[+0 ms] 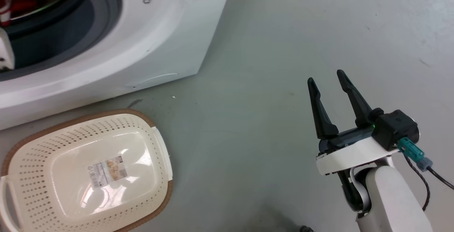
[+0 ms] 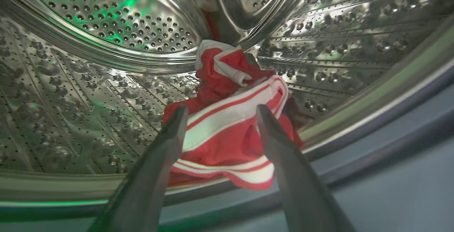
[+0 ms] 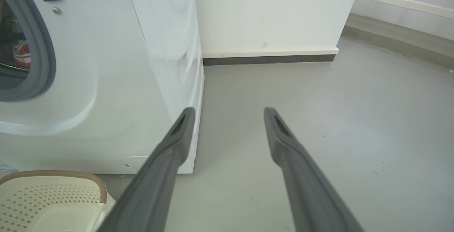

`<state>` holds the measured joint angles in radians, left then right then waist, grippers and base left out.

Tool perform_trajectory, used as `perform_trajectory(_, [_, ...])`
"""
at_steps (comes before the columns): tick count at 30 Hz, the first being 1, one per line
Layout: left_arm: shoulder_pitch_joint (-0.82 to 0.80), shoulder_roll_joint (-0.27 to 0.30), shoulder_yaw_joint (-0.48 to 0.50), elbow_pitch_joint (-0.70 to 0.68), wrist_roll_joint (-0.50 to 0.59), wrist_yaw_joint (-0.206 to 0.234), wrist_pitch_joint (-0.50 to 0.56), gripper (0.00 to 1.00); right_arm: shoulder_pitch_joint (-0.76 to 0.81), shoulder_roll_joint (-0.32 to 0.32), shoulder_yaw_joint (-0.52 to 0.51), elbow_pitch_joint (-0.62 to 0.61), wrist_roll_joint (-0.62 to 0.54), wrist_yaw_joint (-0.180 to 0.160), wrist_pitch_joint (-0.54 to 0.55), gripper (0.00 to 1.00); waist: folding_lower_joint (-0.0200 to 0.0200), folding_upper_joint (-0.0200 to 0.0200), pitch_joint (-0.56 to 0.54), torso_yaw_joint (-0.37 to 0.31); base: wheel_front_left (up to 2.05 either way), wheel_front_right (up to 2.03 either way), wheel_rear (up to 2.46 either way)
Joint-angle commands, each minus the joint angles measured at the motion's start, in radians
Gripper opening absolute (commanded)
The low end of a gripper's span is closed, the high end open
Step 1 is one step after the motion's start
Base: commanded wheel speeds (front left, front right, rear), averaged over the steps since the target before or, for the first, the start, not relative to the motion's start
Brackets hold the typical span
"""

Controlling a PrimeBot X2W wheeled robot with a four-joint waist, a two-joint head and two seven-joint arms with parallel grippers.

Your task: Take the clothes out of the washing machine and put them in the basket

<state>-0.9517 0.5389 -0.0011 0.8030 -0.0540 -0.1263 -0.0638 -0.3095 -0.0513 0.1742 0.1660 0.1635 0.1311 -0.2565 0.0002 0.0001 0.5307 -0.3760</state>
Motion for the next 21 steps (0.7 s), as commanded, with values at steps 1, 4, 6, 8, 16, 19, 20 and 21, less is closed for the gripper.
perform_trajectory(1, [-0.053, 0.021, -0.018, 0.015, 0.002, -0.002, 0.029, 1.00, -0.022, 0.002, 0.012, 0.010, 0.013, -0.001, -0.008, 1.00, -0.0002, -0.0001, 0.037, -0.033, 0.00, 0.00, 0.00])
perform_trajectory(4, [-0.120, 0.045, -0.059, 0.032, 0.008, -0.004, 0.083, 1.00, -0.040, 0.002, 0.033, 0.014, 0.025, -0.001, -0.009, 1.00, -0.0002, -0.0001, 0.059, -0.050, 0.00, 0.00, 0.00])
perform_trajectory(6, [-0.160, 0.060, -0.087, 0.037, 0.003, -0.004, 0.126, 1.00, -0.048, 0.002, 0.044, 0.006, 0.034, -0.001, -0.009, 1.00, -0.0002, -0.0001, 0.072, -0.061, 0.00, 0.00, 0.00])
perform_trajectory(8, [-0.200, 0.079, -0.120, 0.040, -0.007, -0.003, 0.171, 1.00, -0.056, 0.002, 0.057, -0.002, 0.045, -0.001, -0.009, 1.00, -0.0002, -0.0001, 0.086, -0.073, 0.00, 0.00, 0.00])
perform_trajectory(16, [-0.297, 0.159, -0.269, 0.062, -0.068, -0.004, 0.355, 1.00, -0.060, 0.002, 0.081, -0.017, 0.074, -0.001, -0.009, 1.00, -0.0002, -0.0001, 0.122, -0.107, 0.00, 0.00, 0.00])
perform_trajectory(19, [-0.313, 0.193, -0.324, 0.084, -0.112, -0.004, 0.473, 1.00, -0.058, 0.002, 0.090, -0.019, 0.080, -0.001, -0.009, 1.00, -0.0002, -0.0001, 0.128, -0.114, 0.00, 0.00, 0.00])
perform_trajectory(20, [-0.319, 0.203, -0.337, 0.090, -0.128, -0.004, 0.516, 1.00, -0.058, 0.002, 0.092, -0.019, 0.082, -0.001, -0.009, 1.00, -0.0002, -0.0001, 0.130, -0.116, 0.00, 0.00, 0.00])
perform_trajectory(21, [-0.329, 0.215, -0.346, 0.090, -0.135, -0.004, 0.549, 1.00, -0.059, 0.002, 0.094, -0.021, 0.084, -0.001, -0.009, 1.00, -0.0002, -0.0001, 0.133, -0.117, 0.00, 0.00, 0.00])
